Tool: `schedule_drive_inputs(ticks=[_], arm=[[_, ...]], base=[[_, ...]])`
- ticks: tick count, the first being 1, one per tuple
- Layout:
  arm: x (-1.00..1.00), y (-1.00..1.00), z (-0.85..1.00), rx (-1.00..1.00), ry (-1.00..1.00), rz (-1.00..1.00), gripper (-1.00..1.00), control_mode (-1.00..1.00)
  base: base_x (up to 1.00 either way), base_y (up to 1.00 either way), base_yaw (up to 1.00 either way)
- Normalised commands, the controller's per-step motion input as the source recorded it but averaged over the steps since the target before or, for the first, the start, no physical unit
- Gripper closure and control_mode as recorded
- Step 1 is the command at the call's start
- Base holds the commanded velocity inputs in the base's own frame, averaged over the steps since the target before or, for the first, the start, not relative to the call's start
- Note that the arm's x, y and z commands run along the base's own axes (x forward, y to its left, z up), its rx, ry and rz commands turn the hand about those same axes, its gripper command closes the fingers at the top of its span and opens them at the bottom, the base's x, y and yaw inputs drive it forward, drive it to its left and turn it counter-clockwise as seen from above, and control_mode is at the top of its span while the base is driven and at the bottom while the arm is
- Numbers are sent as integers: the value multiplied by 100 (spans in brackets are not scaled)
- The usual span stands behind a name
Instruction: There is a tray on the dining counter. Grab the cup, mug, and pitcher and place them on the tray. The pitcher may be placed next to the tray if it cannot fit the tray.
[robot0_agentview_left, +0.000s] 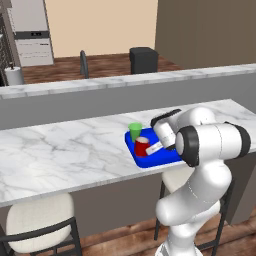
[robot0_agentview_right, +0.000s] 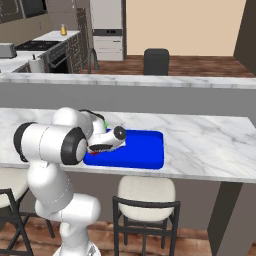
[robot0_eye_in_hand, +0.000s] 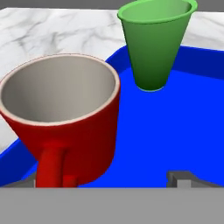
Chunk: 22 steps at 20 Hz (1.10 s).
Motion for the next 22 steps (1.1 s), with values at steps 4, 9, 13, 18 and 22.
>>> schedule_drive_inputs(ticks=[4,9,13,18,22], arm=[[0,0,0,-16,-1,0,-100,-100],[-2,28,-3,-23,0,3,-100,-100],[-1,35,1,-9,0,5,-100,-100],[0,4,48,0,0,2,-100,-100],[-1,0,53,2,0,0,-100,-100]], base=[[0,0,0],[0,0,0],[0,0,0],[0,0,0],[0,0,0]])
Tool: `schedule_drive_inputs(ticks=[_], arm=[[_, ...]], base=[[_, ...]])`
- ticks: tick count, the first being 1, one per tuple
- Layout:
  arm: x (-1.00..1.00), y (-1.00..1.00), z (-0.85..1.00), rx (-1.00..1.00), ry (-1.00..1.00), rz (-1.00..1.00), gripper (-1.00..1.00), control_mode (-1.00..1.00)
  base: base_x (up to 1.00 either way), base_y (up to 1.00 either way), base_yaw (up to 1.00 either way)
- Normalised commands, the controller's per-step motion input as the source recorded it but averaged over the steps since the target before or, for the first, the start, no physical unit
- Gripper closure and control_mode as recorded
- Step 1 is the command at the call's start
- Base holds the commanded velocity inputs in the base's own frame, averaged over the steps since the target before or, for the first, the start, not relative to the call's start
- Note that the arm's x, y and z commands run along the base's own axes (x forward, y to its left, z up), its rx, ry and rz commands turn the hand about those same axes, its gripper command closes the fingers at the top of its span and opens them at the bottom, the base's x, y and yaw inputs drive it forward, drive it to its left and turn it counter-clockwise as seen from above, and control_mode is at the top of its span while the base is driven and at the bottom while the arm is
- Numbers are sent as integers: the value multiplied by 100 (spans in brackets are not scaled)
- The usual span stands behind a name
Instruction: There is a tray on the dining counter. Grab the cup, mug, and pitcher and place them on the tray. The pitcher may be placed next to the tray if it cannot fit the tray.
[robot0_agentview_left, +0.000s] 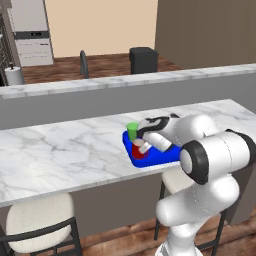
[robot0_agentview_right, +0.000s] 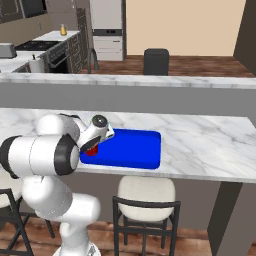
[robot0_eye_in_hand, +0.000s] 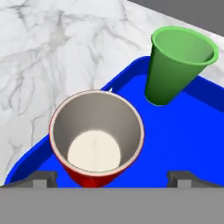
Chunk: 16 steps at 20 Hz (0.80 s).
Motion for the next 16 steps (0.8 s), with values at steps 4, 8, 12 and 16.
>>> schedule_drive_inputs(ticks=[4,8,12,16], arm=[[-4,0,50,4,0,0,-100,-100],[-41,0,79,8,0,0,-100,-100],[-77,0,90,14,3,-3,-100,-100],[-85,0,74,14,6,-11,-100,-100]], base=[[0,0,0],[0,0,0],[0,0,0],[0,0,0]])
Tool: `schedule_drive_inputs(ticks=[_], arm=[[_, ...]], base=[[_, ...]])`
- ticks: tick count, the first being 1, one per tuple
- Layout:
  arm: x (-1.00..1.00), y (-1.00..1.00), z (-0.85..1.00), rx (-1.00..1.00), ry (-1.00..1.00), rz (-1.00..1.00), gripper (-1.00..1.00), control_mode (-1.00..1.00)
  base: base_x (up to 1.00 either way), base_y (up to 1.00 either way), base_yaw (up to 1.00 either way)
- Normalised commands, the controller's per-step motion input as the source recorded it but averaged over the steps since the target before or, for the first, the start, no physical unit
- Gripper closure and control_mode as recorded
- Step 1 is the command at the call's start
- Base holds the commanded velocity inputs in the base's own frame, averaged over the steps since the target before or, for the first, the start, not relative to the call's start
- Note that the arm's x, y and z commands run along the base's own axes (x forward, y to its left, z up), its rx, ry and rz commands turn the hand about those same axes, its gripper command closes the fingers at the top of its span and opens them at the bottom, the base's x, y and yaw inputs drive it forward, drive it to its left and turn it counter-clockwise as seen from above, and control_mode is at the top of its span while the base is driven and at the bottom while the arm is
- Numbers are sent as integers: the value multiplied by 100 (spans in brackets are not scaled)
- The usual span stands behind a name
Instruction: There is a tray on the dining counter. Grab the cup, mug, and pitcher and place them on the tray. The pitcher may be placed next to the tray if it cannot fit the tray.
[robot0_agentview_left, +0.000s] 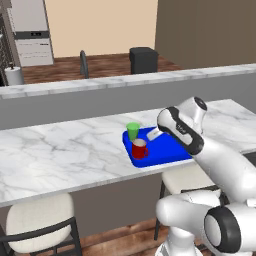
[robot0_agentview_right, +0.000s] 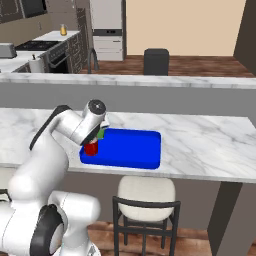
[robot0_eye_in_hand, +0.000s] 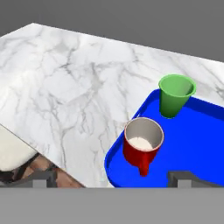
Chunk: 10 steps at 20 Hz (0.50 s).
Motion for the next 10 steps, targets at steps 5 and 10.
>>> schedule_drive_inputs(ticks=[5,10], arm=[[-95,0,76,9,8,-13,-100,-100],[-100,0,80,3,2,-13,-100,-100]], base=[[0,0,0],[0,0,0]])
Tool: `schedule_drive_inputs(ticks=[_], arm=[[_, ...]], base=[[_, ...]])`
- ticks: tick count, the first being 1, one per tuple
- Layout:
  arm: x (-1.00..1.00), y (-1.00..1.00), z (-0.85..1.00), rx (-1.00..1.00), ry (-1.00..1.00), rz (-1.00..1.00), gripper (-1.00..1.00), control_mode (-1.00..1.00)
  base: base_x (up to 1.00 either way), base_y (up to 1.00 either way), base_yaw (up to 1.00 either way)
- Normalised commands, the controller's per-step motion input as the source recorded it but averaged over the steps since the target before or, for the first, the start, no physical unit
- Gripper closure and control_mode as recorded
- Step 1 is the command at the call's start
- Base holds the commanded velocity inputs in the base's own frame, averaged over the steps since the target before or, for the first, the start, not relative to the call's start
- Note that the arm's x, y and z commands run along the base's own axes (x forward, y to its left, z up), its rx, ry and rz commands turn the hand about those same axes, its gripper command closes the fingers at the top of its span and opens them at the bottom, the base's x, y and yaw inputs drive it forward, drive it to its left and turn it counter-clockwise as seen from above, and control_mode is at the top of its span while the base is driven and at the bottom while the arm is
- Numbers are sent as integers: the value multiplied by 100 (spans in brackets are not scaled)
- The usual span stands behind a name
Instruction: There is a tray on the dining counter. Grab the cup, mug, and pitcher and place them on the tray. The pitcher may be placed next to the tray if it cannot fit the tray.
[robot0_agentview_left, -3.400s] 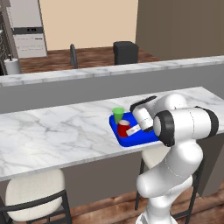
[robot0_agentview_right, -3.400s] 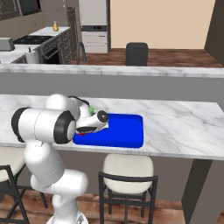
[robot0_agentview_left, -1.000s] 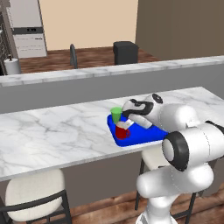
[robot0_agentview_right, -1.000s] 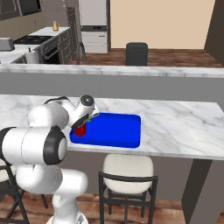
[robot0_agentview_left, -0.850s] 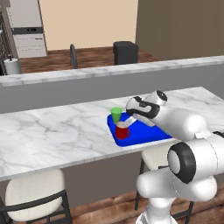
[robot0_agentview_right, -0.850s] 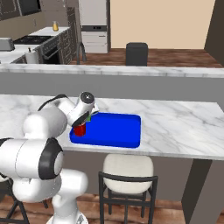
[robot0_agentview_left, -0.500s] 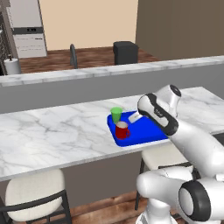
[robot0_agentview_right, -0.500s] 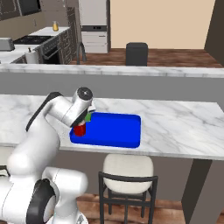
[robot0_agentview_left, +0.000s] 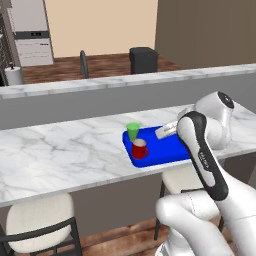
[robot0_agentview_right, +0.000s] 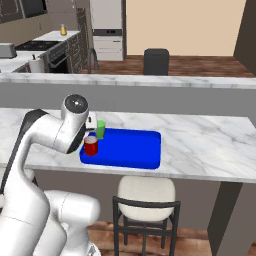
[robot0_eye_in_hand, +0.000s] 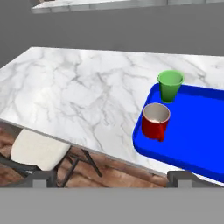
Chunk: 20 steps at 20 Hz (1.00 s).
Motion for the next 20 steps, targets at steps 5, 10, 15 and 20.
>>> schedule_drive_inputs(ticks=[5,10,15,20], arm=[[-98,0,67,-1,0,-13,-100,-100],[-66,0,51,-3,0,-17,-100,-100],[-40,0,71,0,6,-18,-100,-100],[-6,0,39,1,21,-4,-100,-100]], base=[[0,0,0],[0,0,0],[0,0,0],[0,0,0]])
